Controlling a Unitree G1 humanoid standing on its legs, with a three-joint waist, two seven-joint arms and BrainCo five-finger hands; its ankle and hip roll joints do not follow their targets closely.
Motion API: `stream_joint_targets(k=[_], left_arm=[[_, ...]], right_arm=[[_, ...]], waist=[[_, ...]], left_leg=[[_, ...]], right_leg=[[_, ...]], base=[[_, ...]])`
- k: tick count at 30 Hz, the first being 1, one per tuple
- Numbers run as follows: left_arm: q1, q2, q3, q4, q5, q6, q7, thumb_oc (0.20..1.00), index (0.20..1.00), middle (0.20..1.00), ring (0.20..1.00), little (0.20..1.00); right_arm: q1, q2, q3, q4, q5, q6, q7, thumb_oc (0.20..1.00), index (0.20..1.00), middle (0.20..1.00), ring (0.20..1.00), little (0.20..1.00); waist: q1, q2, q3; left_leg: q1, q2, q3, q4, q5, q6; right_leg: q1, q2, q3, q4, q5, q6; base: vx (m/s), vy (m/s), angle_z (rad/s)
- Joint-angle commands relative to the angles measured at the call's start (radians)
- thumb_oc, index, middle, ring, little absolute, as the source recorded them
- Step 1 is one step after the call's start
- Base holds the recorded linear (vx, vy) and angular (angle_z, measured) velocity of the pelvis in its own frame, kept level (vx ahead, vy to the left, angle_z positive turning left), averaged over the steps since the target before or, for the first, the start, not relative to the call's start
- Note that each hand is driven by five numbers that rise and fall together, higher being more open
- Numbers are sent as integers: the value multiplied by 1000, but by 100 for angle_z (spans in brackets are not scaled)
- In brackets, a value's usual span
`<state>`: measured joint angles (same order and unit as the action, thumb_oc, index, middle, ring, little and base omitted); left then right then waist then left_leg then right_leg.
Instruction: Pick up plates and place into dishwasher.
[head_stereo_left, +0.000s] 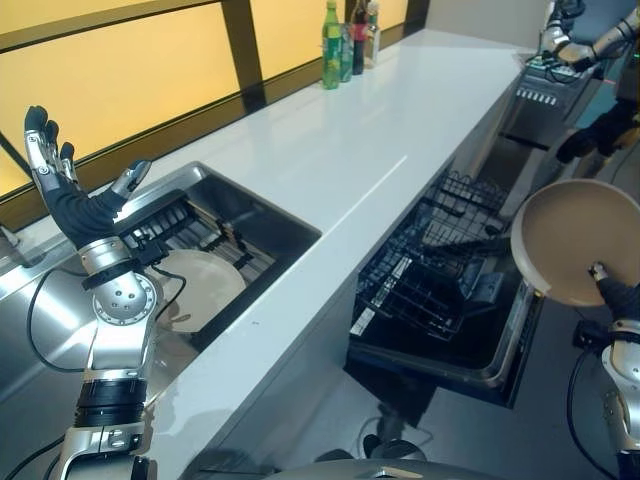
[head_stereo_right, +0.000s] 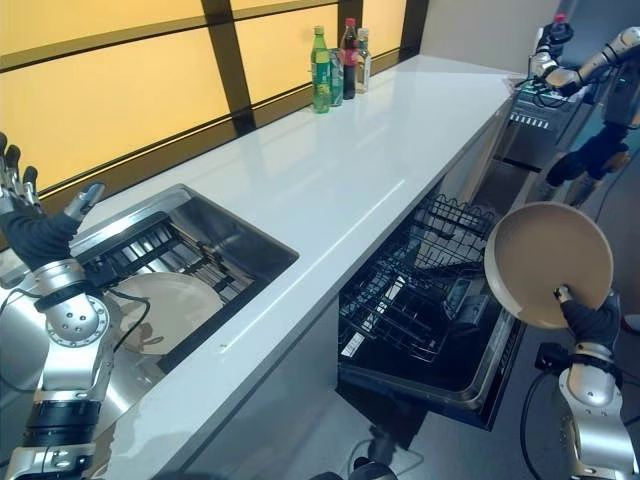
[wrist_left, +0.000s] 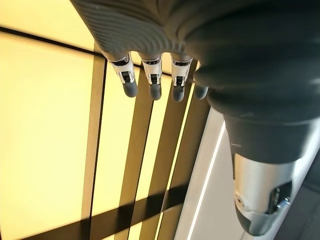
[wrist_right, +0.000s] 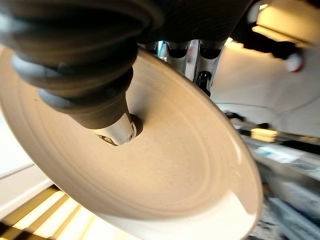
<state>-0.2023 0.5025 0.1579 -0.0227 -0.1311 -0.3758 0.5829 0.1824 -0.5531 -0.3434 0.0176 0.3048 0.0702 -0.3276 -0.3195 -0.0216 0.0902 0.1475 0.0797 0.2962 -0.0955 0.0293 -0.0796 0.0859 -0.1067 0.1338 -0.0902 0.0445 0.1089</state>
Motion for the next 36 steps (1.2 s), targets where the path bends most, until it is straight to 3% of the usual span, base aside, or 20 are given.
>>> stream_joint_targets(k=[1, 6, 10, 16, 24, 30, 36], left_arm=[[-53, 68, 14, 20, 46, -14, 1, 1000, 1000, 1000, 1000, 1000], [-64, 66, 3, 8, 62, -5, -16, 1000, 1000, 1000, 1000, 1000], [-55, 77, 4, 1, 56, 6, -43, 1000, 1000, 1000, 1000, 1000], [-102, 114, -31, 14, 66, 9, -25, 1000, 1000, 1000, 1000, 1000], [-187, 192, -58, 31, 48, 20, 19, 1000, 1000, 1000, 1000, 1000], [-199, 204, -48, 43, 60, 6, 43, 1000, 1000, 1000, 1000, 1000], [-212, 213, -45, 59, 64, -5, 50, 1000, 1000, 1000, 1000, 1000]], right_arm=[[-46, -19, -61, -1, -31, -94, 58, 200, 200, 200, 200, 200], [-53, -23, 3, 68, -37, -101, 187, 200, 200, 200, 200, 200], [-61, -30, 39, 98, -30, -99, 200, 200, 200, 200, 200, 200], [-149, -61, 127, 134, -84, -99, 118, 200, 200, 200, 200, 200], [-326, -159, 234, 170, -184, -88, -8, 200, 200, 200, 200, 200], [-406, -197, 265, 153, -282, -94, -38, 200, 200, 200, 200, 200], [-475, -256, 300, 171, -479, -63, -50, 200, 200, 200, 200, 200]], waist=[[9, -28, -23], [28, -28, 4], [52, -35, 12], [100, -32, 75], [162, 5, 205], [173, 34, 244], [170, 51, 259]], left_leg=[[31, 14, 4, 8, -63, 36], [9, 12, -14, 10, -57, 36], [-3, 15, -34, 10, -53, 33], [-83, 23, -85, 17, -29, 25], [-199, 29, -149, 21, 25, 3], [-240, 36, -177, 23, 49, -14], [-259, 41, -176, 24, 60, -26]], right_leg=[[-89, -42, -2, 31, 85, 86], [-110, -38, -7, 45, 80, 83], [-105, -39, -23, 42, 77, 80], [-152, -28, -44, 54, 71, 67], [-208, -13, -77, 51, 70, 32], [-240, -10, -108, 62, 64, 16], [-261, -8, -122, 70, 56, 6]], base=[[-24, -51, -8], [0, -72, -5], [78, -130, 4], [-62, -151, 17], [-134, -115, 20], [-60, -60, 6], [-20, -9, -1]])
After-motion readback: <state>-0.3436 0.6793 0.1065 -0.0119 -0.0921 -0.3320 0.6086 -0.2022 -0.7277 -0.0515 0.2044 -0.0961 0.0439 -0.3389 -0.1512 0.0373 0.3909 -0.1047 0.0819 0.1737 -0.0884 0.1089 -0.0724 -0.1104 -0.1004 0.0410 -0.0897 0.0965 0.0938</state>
